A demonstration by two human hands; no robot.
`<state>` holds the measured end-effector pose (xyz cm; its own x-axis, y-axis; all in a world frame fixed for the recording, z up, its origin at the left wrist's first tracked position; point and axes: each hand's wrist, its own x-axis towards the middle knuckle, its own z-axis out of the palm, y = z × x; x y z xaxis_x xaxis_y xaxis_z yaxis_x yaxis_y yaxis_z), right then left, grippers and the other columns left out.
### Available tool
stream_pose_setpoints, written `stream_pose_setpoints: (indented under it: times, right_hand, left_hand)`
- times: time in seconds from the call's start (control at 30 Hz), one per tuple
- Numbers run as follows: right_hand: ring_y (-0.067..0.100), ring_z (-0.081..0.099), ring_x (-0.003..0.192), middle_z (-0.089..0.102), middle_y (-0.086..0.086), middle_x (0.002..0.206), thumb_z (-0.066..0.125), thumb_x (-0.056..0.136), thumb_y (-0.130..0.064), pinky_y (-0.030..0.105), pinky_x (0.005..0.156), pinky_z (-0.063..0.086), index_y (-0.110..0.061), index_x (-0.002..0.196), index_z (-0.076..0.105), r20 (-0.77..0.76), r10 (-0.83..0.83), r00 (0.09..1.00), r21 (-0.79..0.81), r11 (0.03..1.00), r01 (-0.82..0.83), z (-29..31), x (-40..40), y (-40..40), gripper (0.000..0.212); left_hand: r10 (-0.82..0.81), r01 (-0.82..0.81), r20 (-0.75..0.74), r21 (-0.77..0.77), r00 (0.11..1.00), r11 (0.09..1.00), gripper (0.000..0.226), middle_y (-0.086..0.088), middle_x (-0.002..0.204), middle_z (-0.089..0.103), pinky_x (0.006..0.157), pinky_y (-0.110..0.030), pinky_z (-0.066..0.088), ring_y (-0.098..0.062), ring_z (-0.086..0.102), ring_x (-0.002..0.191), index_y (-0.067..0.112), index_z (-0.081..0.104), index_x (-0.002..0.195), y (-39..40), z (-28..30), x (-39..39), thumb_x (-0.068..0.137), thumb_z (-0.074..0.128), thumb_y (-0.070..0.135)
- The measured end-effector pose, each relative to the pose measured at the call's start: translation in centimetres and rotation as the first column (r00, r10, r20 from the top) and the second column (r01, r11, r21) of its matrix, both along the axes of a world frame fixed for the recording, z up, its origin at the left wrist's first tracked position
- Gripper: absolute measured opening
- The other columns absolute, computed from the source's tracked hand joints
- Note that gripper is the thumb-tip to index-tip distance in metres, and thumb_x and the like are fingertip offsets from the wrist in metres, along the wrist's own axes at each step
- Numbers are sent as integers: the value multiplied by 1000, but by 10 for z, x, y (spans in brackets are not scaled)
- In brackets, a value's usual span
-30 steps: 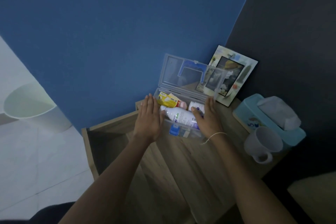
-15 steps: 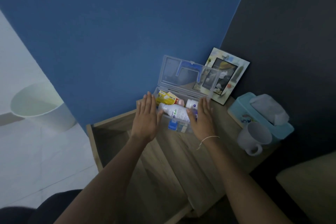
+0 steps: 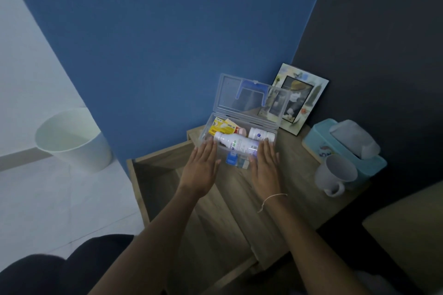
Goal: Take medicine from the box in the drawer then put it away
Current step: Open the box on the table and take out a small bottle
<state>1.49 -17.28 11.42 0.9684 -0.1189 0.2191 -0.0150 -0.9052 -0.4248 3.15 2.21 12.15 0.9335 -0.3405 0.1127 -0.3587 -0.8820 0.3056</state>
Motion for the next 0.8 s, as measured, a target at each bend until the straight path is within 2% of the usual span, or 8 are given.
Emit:
stream_pose_setpoints:
  times: [0.2,0.3,0.37,0.47,0.53,0.6,0.7,0.8]
  right_hand:
    - [16,-16,143,-5,7,160,24,101,-34,37,119,-2,-14,147,-6,-27,22,999,-55,998,-23,-5,-4,1,58]
    - [19,-8,145,-3,6,158,26,101,-33,39,119,2,-15,146,-6,2,-5,1000,-56,998,5,-6,-11,5,58]
    - [24,5,146,6,9,157,24,99,-34,42,118,10,-11,147,5,6,-28,1000,-94,995,28,-14,-29,11,56]
    - [29,32,139,26,15,150,26,95,-30,46,115,24,-4,142,31,-59,35,998,-163,986,-44,-35,-63,23,54]
    - [27,38,137,31,13,148,25,94,-31,47,112,28,-5,139,39,-137,51,989,-225,971,-81,-45,-73,28,53]
    - [26,29,141,28,13,152,18,96,-35,47,115,21,-6,143,33,-195,39,980,-232,969,-84,-48,-70,29,57]
    - [21,5,147,11,9,159,8,97,-44,44,121,6,-11,149,11,-304,59,951,-249,959,-139,-52,-63,28,62]
    - [20,3,148,12,7,160,4,96,-46,45,120,5,-13,149,10,-317,46,947,-252,959,-131,-54,-62,28,63]
  left_hand:
    - [-11,12,-20,32,1000,999,60,-4,162,-5,121,-35,2,-18,-5,150,15,-5,152,2,-7,-2,102,19,39]
    - [-15,16,-28,32,1000,999,60,-4,162,-5,120,-34,0,-18,-6,150,15,-5,152,2,-7,0,102,19,39]
    - [-13,14,-27,23,1000,1000,60,-4,163,-5,121,-34,1,-18,-6,150,15,-4,152,2,-7,-1,102,19,38]
    - [-15,15,-1,7,1000,1000,60,-4,162,-4,121,-33,0,-19,-4,150,14,-4,152,1,-8,-3,102,19,38]
    - [-30,30,20,-12,999,999,59,-4,162,-3,119,-30,-2,-19,-3,150,14,-2,152,0,-9,-7,103,21,37]
    - [-70,70,31,-17,997,997,59,-2,161,-4,120,-29,-3,-18,-4,150,14,0,153,-1,-13,-15,103,22,36]
    - [-122,122,15,-39,992,992,58,2,159,-10,122,-31,-1,-14,-8,149,17,-1,152,-3,-17,-25,103,20,38]
    - [-127,128,24,-53,992,990,57,-1,161,-5,122,-32,0,-17,-6,150,16,2,153,-7,-10,-18,103,21,37]
